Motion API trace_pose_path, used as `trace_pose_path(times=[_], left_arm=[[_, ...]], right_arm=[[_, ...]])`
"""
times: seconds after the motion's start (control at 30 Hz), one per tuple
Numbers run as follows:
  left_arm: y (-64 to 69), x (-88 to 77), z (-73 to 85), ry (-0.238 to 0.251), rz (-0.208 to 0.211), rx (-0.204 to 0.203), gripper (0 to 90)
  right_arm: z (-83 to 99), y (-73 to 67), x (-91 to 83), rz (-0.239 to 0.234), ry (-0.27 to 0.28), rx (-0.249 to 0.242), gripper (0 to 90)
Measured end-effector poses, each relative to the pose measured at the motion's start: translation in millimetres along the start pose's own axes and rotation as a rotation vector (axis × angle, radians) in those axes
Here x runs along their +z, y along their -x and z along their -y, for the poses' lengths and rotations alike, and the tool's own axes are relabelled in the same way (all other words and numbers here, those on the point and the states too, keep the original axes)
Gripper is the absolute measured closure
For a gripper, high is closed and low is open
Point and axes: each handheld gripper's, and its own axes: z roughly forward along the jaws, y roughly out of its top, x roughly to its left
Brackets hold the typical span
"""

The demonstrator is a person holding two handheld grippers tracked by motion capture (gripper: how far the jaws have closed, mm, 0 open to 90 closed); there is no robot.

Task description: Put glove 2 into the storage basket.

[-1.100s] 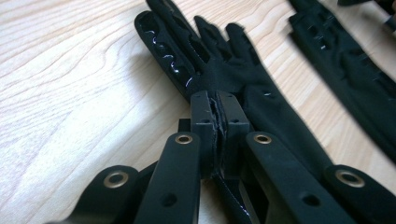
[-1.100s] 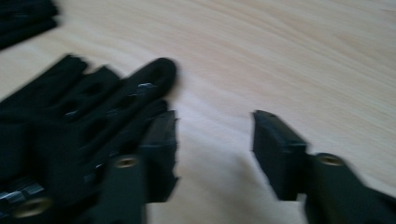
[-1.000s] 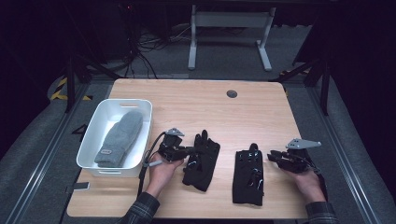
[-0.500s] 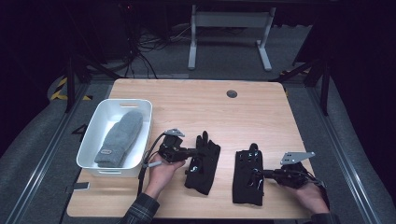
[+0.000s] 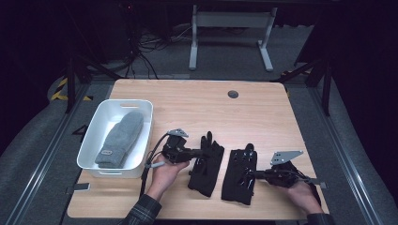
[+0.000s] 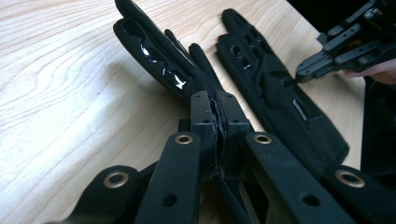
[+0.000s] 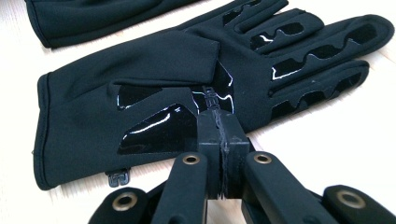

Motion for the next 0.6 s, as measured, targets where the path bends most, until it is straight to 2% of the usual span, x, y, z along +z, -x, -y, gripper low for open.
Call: trace_pose_path(times=[0.33,0.43,0.6], left_arm=[[3.7,1.7,-3.4,0.012,0.022,0.008,87.6],[3.5,3.1,-4.8,0.018,0.026,-0.001,87.6],[2.0,1.8,-10.6,0.022,0.009,0.007,87.6]], right_arm=[[-9.5,-2.8,10.2,-0.02,-0.01,-0.025,89.8],[-12.2,-2.2,12.9,-0.02,-0.012,-0.029,89.9],[-15.0,-1.0,16.7,-0.025,-0.013,-0.036,89.9]])
